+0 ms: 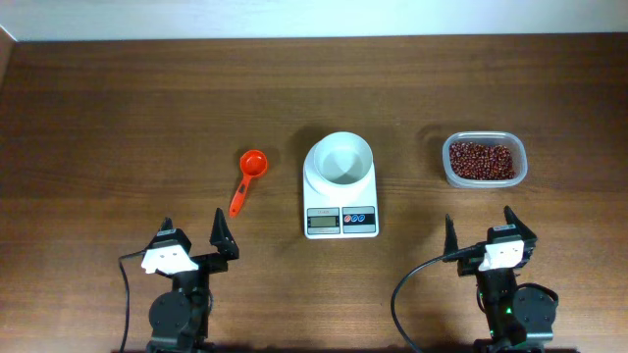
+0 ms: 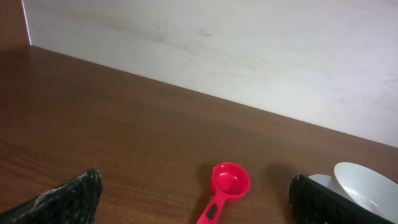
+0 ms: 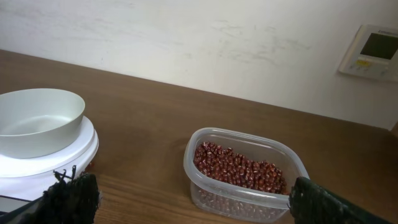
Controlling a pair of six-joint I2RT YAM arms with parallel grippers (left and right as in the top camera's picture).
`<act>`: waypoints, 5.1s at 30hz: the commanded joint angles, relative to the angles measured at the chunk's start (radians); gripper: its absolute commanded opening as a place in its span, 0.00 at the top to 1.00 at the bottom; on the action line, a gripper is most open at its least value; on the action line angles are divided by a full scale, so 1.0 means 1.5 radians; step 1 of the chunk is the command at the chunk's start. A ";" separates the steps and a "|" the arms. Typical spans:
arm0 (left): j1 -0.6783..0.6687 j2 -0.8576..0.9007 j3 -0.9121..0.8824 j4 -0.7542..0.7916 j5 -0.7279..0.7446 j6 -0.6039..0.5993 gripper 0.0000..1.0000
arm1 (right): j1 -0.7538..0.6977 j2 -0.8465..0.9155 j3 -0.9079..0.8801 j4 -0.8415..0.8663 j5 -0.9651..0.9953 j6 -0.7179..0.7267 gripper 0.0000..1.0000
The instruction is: Scoop item into bowl and weigh 50g on scale
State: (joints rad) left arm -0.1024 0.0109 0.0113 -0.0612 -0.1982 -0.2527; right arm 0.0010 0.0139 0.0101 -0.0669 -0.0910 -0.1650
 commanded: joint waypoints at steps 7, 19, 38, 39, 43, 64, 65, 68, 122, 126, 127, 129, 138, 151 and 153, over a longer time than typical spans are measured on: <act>0.004 -0.003 -0.002 -0.003 -0.003 0.010 0.01 | 0.004 -0.005 -0.003 -0.003 -0.004 0.003 0.01; 0.004 -0.003 -0.002 -0.003 -0.003 0.010 0.01 | 0.004 -0.005 -0.003 -0.003 -0.004 0.003 0.01; 0.004 -0.003 -0.002 -0.003 -0.003 0.010 0.01 | 0.004 -0.005 -0.003 -0.003 -0.004 0.003 0.01; 0.004 -0.003 -0.002 -0.003 -0.003 0.010 0.01 | 0.004 -0.005 -0.003 -0.003 -0.004 0.003 0.01; 0.004 -0.003 -0.002 -0.003 -0.003 0.010 0.01 | 0.004 -0.005 -0.003 -0.003 -0.004 0.003 0.01; 0.004 -0.003 -0.002 -0.003 -0.003 0.010 0.01 | 0.004 -0.005 -0.003 -0.003 -0.004 0.003 0.01; 0.004 -0.003 -0.002 -0.003 -0.003 0.010 0.01 | 0.004 -0.005 -0.003 -0.003 -0.004 0.003 0.01; 0.004 -0.003 -0.002 -0.003 -0.003 0.010 0.01 | 0.004 -0.005 -0.003 -0.003 -0.004 0.003 0.01; 0.004 -0.003 0.000 -0.001 -0.002 0.010 0.01 | 0.004 -0.005 -0.003 -0.003 -0.004 0.003 0.01; 0.004 -0.001 0.085 -0.124 0.038 0.010 0.01 | 0.004 -0.005 -0.003 -0.003 -0.004 0.003 0.01; 0.004 0.011 0.140 -0.188 0.038 0.010 0.01 | 0.004 -0.005 -0.003 -0.003 -0.004 0.003 0.01; 0.004 0.069 0.255 -0.273 0.038 0.010 0.01 | 0.004 -0.005 -0.003 -0.003 -0.004 0.003 0.01; 0.004 0.726 0.860 -0.688 0.106 0.010 0.01 | 0.004 -0.005 -0.003 -0.003 -0.004 0.003 0.01; 0.003 0.929 0.859 -0.688 0.149 0.010 1.00 | 0.004 -0.005 -0.003 -0.003 -0.004 0.003 0.01; 0.003 0.932 0.858 -0.688 0.148 0.008 1.00 | 0.004 -0.005 -0.003 -0.003 -0.004 0.003 0.01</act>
State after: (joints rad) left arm -0.1020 1.3987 1.2835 -1.0950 -0.0071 -0.2462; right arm 0.0010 0.0120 0.0101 -0.0669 -0.0914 -0.1646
